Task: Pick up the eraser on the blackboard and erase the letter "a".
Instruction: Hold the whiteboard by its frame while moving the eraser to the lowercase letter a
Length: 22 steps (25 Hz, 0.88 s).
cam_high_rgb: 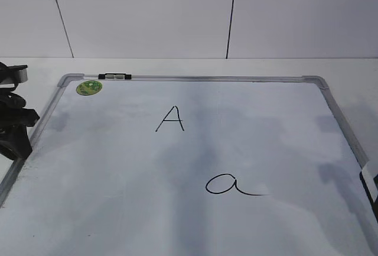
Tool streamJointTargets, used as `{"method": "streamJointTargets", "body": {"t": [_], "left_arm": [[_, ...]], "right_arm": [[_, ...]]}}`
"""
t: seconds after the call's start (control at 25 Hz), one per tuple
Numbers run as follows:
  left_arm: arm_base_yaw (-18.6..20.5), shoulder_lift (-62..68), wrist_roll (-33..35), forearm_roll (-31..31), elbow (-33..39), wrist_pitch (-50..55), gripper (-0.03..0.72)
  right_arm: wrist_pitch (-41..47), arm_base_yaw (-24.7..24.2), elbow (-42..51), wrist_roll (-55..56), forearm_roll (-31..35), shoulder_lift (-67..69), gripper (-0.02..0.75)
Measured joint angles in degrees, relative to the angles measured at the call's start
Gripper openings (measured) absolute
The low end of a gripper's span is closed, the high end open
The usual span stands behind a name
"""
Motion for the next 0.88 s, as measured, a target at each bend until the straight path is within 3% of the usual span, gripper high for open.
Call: {"method": "streamJointTargets", "body": {"t": [0.88], "left_arm": [[0.05, 0.42, -0.06, 1.67, 0.0, 0.49, 0.203]], "right_arm": [[-0.31, 0.0, 0.0, -0.29, 0.0, 0.0, 0.571]]}}
